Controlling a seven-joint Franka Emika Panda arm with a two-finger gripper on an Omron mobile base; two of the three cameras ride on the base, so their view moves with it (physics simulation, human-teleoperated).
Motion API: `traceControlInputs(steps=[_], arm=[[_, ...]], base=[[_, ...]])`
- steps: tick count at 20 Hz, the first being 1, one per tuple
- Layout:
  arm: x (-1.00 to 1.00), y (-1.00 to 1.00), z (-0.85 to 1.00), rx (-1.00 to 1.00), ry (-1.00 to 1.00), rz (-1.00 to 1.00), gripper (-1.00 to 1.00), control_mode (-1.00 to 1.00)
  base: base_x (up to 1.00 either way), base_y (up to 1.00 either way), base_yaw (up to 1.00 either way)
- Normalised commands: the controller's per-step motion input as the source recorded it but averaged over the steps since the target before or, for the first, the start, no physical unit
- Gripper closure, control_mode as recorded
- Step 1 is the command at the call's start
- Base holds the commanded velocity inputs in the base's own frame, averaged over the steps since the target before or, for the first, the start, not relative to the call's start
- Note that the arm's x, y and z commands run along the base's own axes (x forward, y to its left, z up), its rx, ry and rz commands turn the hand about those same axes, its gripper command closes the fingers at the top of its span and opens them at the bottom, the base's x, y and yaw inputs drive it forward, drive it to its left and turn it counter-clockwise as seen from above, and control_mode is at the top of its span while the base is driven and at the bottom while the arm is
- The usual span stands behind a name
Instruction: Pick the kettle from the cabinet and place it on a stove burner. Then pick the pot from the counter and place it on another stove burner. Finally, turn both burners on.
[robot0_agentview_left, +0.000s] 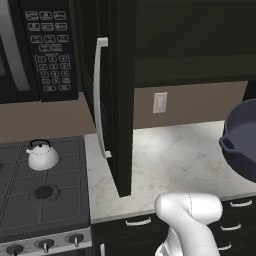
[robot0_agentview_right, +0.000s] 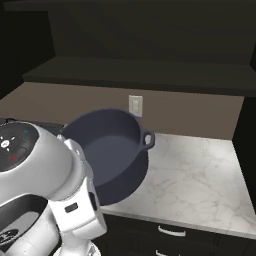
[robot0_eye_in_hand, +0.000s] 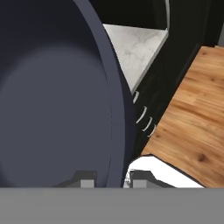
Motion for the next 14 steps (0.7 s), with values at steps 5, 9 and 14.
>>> traceControlInputs(steps=[5, 9, 14], arm=[[-0.11, 0.13, 0.01, -0.06, 0.01, 0.0, 1.0, -1.0], [0.0, 0.03, -0.06, -0.01, 0.01, 0.01, 1.0, -1.0], [0.0, 0.0, -0.01, 0.0, 0.0, 0.0, 1.0, -1.0]], base=[[0.0, 0.0, 0.0], [0.0, 0.0, 0.0], [0.0, 0.0, 0.0]])
